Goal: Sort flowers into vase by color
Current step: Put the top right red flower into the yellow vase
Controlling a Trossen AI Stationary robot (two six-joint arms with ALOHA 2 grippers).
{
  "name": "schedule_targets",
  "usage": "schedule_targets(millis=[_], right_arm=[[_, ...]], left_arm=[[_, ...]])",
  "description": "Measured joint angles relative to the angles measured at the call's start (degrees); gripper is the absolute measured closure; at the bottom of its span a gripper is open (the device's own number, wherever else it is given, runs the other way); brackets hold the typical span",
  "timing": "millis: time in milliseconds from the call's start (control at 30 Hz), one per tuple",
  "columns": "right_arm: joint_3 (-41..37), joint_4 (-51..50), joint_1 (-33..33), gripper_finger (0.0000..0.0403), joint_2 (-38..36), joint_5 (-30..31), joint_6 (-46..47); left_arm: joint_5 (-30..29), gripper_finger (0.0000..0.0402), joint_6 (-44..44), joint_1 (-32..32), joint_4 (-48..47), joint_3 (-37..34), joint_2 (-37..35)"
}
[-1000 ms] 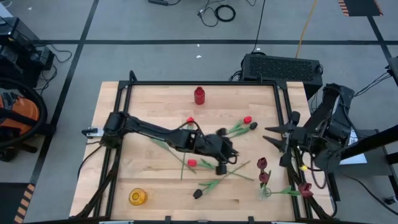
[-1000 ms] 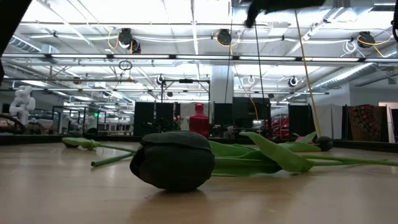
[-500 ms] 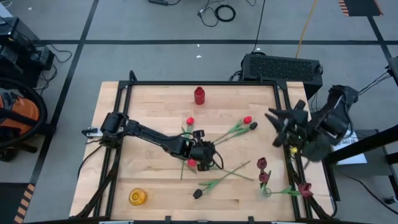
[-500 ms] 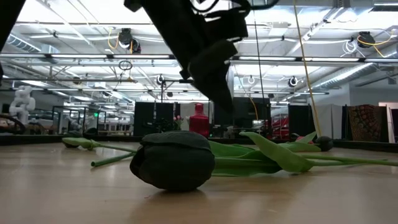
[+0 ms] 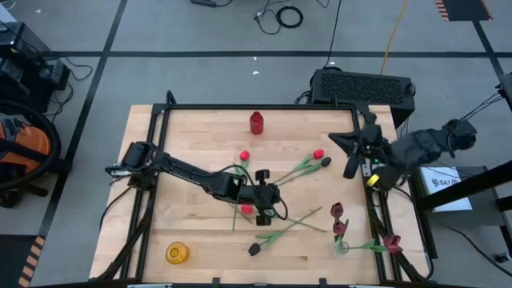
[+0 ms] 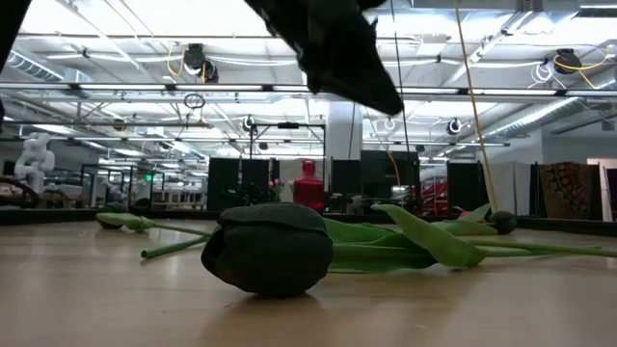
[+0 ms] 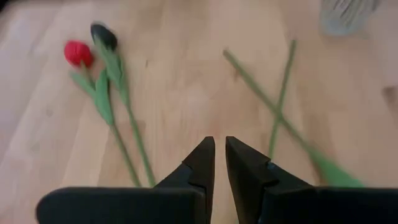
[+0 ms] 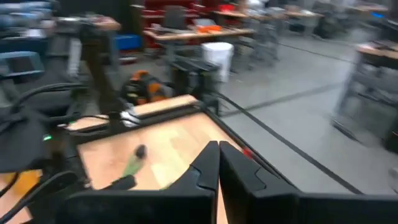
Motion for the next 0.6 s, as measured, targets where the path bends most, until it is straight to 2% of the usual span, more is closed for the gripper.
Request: schedule_targets(millis=[100, 200, 300, 400, 467, 600], right_arm=[[0.0, 2.9, -6.0, 0.0402, -0.1, -9.9, -5.3], [-0.8, 2.2, -11.5, 0.0402, 0.6, -15.0, -6.5], [-5.9, 4.2, -17.1, 0.0402, 1.3, -21.2, -5.1], [-14.5, 12.4, -20.3, 0.0402, 1.7, -31.1, -4.2], [-20.6, 21.5, -21.2, 0.0403, 1.6, -35.9, -4.9], [-30.5, 36.2, -21.4, 0.0403, 0.8, -37.5, -6.3]], left_arm=[[-0.1, 0.0355, 1.1, 0.1, -0.5, 0.0, -2.3], [-0.1, 0.0355, 2.8, 0.1, -1.8, 0.0, -3.8], [-0.1, 0.0355, 3.8, 0.1, -1.9, 0.0, -4.5], [-0.1, 0.0355, 3.9, 0.1, -2.0, 0.0, -4.6], [-0.1, 0.0355, 3.8, 0.1, -3.0, 0.0, -4.5], [-0.3, 0.0355, 3.8, -0.1, -4.5, 0.0, -4.5]])
